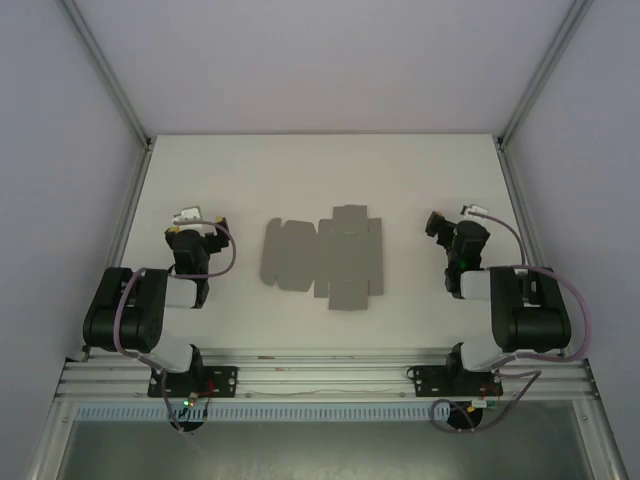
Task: Assemble paper box
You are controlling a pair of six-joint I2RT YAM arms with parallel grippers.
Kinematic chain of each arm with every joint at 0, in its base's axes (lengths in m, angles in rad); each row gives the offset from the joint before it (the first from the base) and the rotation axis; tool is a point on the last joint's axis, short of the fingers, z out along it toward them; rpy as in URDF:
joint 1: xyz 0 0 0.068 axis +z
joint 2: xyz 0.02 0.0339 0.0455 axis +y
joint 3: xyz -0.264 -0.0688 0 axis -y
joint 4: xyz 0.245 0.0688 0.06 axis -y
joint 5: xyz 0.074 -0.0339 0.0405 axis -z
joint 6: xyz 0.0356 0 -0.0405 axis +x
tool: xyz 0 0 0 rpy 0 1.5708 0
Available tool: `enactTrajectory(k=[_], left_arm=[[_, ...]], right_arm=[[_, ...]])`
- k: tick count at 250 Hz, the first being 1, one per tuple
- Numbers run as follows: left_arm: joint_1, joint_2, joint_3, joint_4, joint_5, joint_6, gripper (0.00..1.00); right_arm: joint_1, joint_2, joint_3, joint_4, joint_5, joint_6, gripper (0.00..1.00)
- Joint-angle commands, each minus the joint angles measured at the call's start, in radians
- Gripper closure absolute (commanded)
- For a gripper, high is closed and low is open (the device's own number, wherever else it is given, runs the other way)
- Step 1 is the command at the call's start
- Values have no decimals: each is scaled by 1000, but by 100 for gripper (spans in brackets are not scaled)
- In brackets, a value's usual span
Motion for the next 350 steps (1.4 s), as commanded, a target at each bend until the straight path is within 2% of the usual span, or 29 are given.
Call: enactTrajectory(k=[1, 180, 238, 271, 298, 321, 338, 350], left_arm=[[-5, -12, 16, -4, 12, 20, 0], [-5, -39, 19, -25, 7, 14, 0], [-5, -171, 82, -261, 31, 13, 0], [-7, -242, 182, -484, 57, -64, 0], [-13, -253, 284, -685, 175, -153, 0], [-36, -196, 381, -851, 282, -217, 0], [-70, -148, 424, -909, 382, -228, 0], [-99, -125, 434, -912, 413, -245, 0]], right_arm=[[-4, -11, 2, -2, 2, -3, 0], [-4, -19, 6, -6, 1, -3, 0], [1, -137, 78, -225, 17, -4, 0], [32, -232, 192, -504, 50, 44, 2], [100, -251, 325, -775, 58, 105, 8], [174, -213, 437, -950, -89, 164, 10], [254, -159, 490, -991, -199, 201, 13], [315, -111, 524, -1001, -255, 219, 16]])
